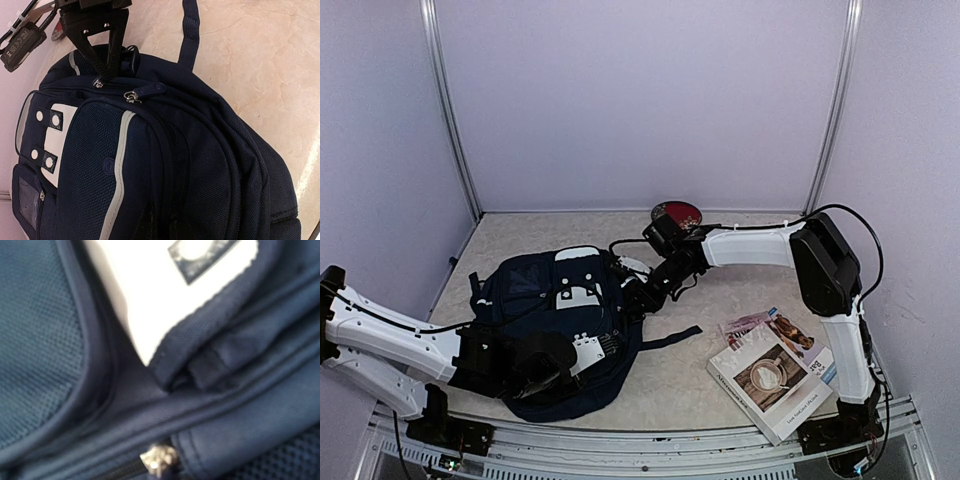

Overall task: Pack the student bag
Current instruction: Pick up the student bag from the center of the board.

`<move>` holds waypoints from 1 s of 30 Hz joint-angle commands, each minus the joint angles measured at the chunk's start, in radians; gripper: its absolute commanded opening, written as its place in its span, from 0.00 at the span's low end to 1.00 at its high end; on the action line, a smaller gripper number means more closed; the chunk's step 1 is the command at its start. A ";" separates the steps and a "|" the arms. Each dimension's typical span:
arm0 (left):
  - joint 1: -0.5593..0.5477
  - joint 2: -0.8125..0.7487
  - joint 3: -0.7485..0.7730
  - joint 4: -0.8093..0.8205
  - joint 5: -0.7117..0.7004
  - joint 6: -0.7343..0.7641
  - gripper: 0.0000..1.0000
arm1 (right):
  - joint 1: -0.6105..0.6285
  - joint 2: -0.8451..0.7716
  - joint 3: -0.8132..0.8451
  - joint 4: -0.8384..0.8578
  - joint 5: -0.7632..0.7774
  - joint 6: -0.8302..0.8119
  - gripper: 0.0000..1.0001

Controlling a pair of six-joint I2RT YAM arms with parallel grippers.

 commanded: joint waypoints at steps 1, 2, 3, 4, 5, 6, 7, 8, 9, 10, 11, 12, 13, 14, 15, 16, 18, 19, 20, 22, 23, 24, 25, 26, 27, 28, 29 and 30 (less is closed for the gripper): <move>-0.013 -0.011 0.005 0.043 0.014 -0.022 0.00 | 0.019 -0.016 -0.002 -0.028 -0.061 -0.011 0.01; -0.013 -0.011 0.004 0.044 0.011 -0.023 0.00 | 0.019 -0.032 -0.016 -0.020 -0.065 -0.009 0.00; -0.013 -0.012 0.002 0.049 0.008 -0.025 0.00 | 0.020 -0.046 -0.029 -0.010 -0.066 -0.005 0.00; -0.013 -0.012 0.001 0.051 0.007 -0.026 0.00 | 0.021 -0.059 -0.040 0.004 -0.066 0.000 0.00; -0.012 -0.012 0.001 0.055 0.008 -0.027 0.00 | 0.021 -0.071 -0.050 0.013 -0.063 0.007 0.00; -0.011 -0.012 0.002 0.055 0.017 -0.029 0.00 | 0.021 -0.083 -0.059 0.021 -0.056 0.014 0.00; -0.008 -0.012 0.005 0.055 0.029 -0.032 0.00 | 0.021 -0.095 -0.067 0.029 -0.048 0.022 0.00; -0.005 -0.014 0.012 0.050 0.040 -0.040 0.12 | 0.022 -0.106 -0.078 0.039 -0.038 0.029 0.00; -0.001 -0.016 0.024 0.045 0.053 -0.050 0.30 | 0.022 -0.118 -0.091 0.051 -0.027 0.034 0.00; 0.005 -0.022 0.038 0.038 0.068 -0.062 0.47 | 0.025 -0.131 -0.106 0.064 -0.005 0.039 0.00; 0.017 -0.030 0.056 0.031 0.093 -0.073 0.64 | 0.028 -0.141 -0.118 0.074 0.005 0.040 0.00; 0.042 -0.043 0.073 0.028 0.128 -0.082 0.76 | 0.031 -0.151 -0.128 0.084 0.023 0.040 0.00; 0.072 -0.059 0.092 0.030 0.167 -0.088 0.84 | 0.033 -0.160 -0.139 0.093 0.036 0.037 0.00; 0.112 -0.078 0.113 0.034 0.212 -0.104 0.88 | 0.035 -0.168 -0.147 0.104 0.045 0.038 0.00; 0.170 -0.096 0.131 0.044 0.258 -0.128 0.89 | 0.037 -0.177 -0.158 0.115 0.053 0.037 0.00; 0.235 -0.122 0.145 0.062 0.319 -0.159 0.89 | 0.037 -0.186 -0.175 0.130 0.058 0.038 0.00; 0.391 -0.157 0.143 0.126 0.455 -0.226 0.91 | 0.039 -0.205 -0.197 0.158 0.069 0.042 0.00; 0.469 -0.163 0.131 0.167 0.509 -0.254 0.94 | 0.040 -0.214 -0.207 0.173 0.075 0.043 0.00; 0.536 -0.158 0.122 0.200 0.538 -0.278 0.96 | 0.043 -0.224 -0.218 0.186 0.082 0.042 0.00; 0.637 -0.102 0.148 0.213 0.563 -0.306 0.99 | 0.051 -0.237 -0.228 0.203 0.109 0.031 0.00; 0.671 -0.059 0.176 0.197 0.552 -0.310 0.99 | 0.057 -0.241 -0.227 0.205 0.125 0.021 0.00; 0.697 -0.004 0.211 0.176 0.524 -0.306 0.99 | 0.062 -0.245 -0.223 0.203 0.142 0.012 0.00; 0.720 0.048 0.243 0.149 0.489 -0.303 0.99 | 0.068 -0.250 -0.218 0.202 0.161 0.004 0.00; 0.735 0.103 0.281 0.127 0.453 -0.300 0.99 | 0.073 -0.255 -0.211 0.200 0.184 -0.006 0.00; 0.745 0.155 0.317 0.104 0.427 -0.298 0.99 | 0.075 -0.262 -0.205 0.196 0.210 -0.017 0.00; 0.747 0.192 0.348 0.087 0.411 -0.292 0.99 | 0.079 -0.272 -0.198 0.192 0.246 -0.027 0.00; 0.736 0.217 0.368 0.088 0.404 -0.274 0.99 | 0.081 -0.283 -0.191 0.187 0.285 -0.044 0.00; 0.717 0.225 0.374 0.111 0.403 -0.253 0.99 | 0.082 -0.298 -0.186 0.184 0.324 -0.065 0.00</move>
